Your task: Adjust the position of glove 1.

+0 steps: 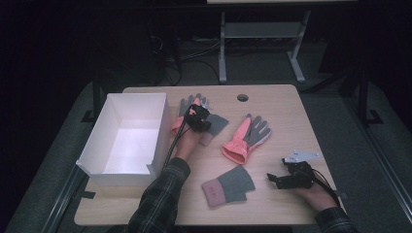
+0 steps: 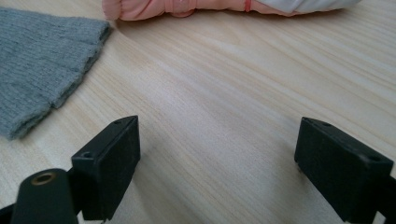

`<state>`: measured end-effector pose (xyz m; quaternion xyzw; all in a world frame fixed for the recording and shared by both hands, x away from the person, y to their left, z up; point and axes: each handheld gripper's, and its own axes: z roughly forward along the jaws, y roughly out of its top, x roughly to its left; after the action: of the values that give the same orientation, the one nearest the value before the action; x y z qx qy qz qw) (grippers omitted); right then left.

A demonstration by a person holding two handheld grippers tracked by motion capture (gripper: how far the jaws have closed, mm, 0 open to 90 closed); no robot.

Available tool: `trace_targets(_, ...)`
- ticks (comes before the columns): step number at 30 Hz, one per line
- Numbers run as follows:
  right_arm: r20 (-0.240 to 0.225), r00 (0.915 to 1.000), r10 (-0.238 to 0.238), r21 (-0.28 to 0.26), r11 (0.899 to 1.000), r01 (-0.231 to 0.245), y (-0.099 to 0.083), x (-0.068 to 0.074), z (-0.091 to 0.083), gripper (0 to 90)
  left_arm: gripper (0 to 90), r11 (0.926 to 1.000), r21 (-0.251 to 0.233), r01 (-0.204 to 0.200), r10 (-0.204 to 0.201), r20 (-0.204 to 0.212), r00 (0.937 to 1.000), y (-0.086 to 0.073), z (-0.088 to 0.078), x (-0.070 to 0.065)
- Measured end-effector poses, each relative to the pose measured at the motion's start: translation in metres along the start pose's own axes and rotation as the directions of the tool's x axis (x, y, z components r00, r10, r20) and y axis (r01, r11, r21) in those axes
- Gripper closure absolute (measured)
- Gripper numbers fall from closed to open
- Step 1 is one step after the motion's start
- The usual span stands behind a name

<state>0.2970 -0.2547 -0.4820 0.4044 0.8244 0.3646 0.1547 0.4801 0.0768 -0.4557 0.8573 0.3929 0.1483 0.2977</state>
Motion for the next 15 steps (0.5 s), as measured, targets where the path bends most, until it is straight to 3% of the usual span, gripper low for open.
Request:
trace_targets(3,-0.001,1.0,-0.002,0.0,1.0,0.002,0.0,0.0,0.0,13.8,89.7,0.9998,-0.011,0.019,-0.019,0.031,0.9993,-0.002,0.001,0.001)
trace_targets(4,0.0,1.0,-0.002,0.0,1.0,0.002,0.0,0.0,0.0,13.8,89.7,0.9999,-0.009,0.007,-0.007,0.037,0.9993,-0.001,0.001,0.0)
trace_targets(7,-0.003,1.0,0.002,0.003,1.0,-0.002,0.0,0.0,0.0,13.9,89.7,0.9998,-0.02,0.008,-0.007,0.05,0.9987,0.0,0.003,-0.008)
trace_targets(10,0.0,1.0,0.0,0.003,1.0,0.0,0.001,0.0,0.0,14.0,89.7,0.9995,-0.028,0.012,-0.009,0.089,0.996,0.003,0.006,-0.018)
trace_targets(15,-0.001,1.0,-0.002,0.002,1.0,0.002,0.001,0.0,0.001,14.0,89.6,0.9991,-0.035,-0.022,0.026,0.107,0.9939,0.01,0.011,-0.035)
